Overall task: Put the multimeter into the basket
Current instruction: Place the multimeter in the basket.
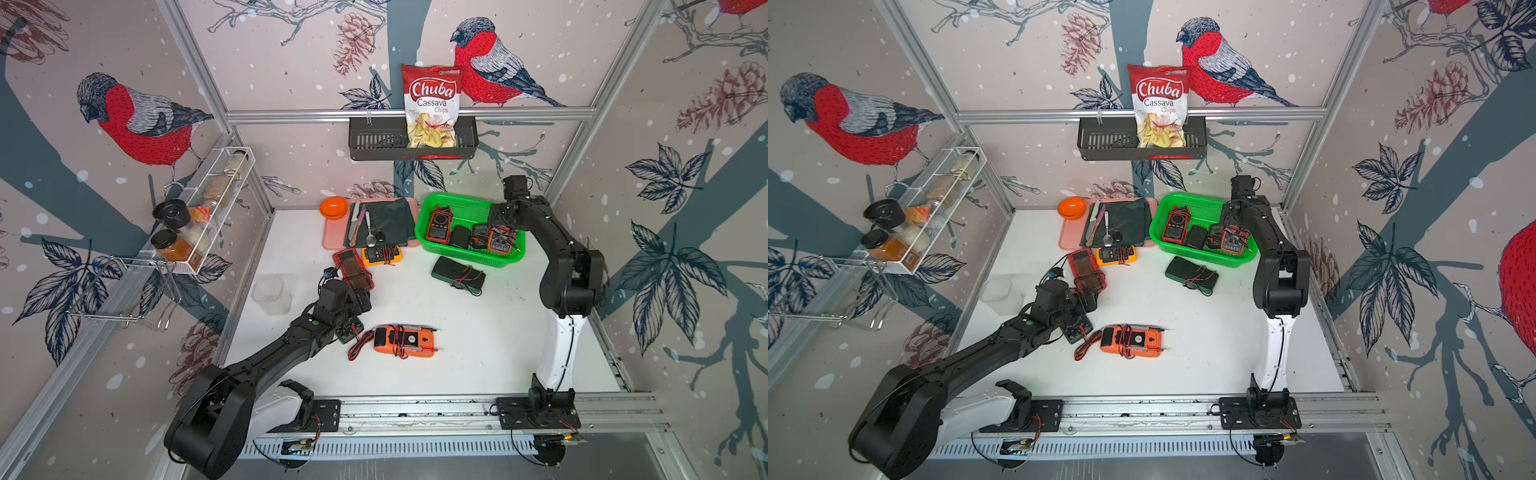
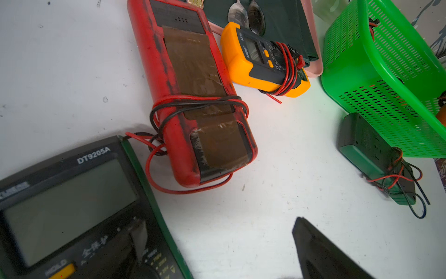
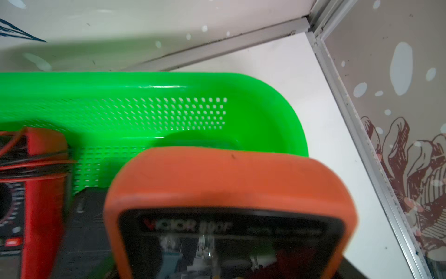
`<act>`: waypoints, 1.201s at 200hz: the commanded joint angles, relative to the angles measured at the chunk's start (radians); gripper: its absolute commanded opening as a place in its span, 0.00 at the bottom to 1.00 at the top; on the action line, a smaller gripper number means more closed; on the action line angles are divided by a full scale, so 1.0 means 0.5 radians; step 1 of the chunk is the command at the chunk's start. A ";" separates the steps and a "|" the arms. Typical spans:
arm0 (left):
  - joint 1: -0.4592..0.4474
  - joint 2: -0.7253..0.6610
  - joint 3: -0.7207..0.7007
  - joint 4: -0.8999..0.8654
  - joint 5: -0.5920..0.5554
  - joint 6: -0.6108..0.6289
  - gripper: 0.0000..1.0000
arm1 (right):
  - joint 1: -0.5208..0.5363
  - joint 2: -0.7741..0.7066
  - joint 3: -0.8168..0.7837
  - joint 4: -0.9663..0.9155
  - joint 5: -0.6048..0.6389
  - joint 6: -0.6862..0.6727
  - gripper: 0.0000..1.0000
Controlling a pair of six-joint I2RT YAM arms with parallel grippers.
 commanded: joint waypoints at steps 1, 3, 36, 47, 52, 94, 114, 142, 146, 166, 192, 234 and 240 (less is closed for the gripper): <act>0.003 0.003 0.005 0.048 0.013 0.007 0.98 | -0.025 0.065 0.003 -0.006 0.041 -0.012 0.09; 0.003 0.002 0.006 0.047 0.013 0.008 0.98 | -0.028 0.071 0.002 -0.008 0.041 -0.008 0.09; 0.002 0.007 0.003 0.048 0.013 0.006 0.98 | -0.048 0.183 0.016 -0.023 0.026 -0.007 0.10; 0.003 0.015 0.004 0.047 0.011 0.008 0.98 | -0.047 0.221 0.038 -0.035 0.024 -0.013 0.12; 0.003 0.015 0.006 0.048 0.012 0.008 0.98 | -0.047 0.242 0.046 -0.043 0.026 -0.015 0.12; 0.003 0.022 0.012 0.044 0.007 0.012 0.98 | -0.045 0.382 0.114 -0.085 0.039 -0.016 0.20; 0.003 0.022 0.012 0.043 0.004 0.012 0.98 | -0.042 0.402 0.124 -0.091 0.007 -0.016 0.37; 0.003 0.025 0.012 0.041 0.002 0.011 0.98 | -0.020 0.370 0.157 -0.094 -0.041 -0.059 0.64; 0.003 0.025 0.012 0.041 0.004 0.011 0.98 | -0.016 0.362 0.161 -0.094 -0.041 -0.064 0.67; 0.002 0.022 0.012 0.046 0.008 0.005 0.98 | 0.009 0.312 0.200 -0.105 -0.046 -0.093 0.80; 0.001 0.015 0.008 0.046 0.013 0.003 0.98 | 0.039 0.247 0.268 -0.148 -0.009 -0.100 0.89; 0.001 -0.002 0.004 0.043 0.016 0.005 0.98 | 0.066 0.125 0.264 -0.178 0.059 -0.094 1.00; 0.003 -0.007 0.002 0.043 0.018 0.006 0.98 | 0.066 0.113 0.258 -0.180 0.063 -0.093 1.00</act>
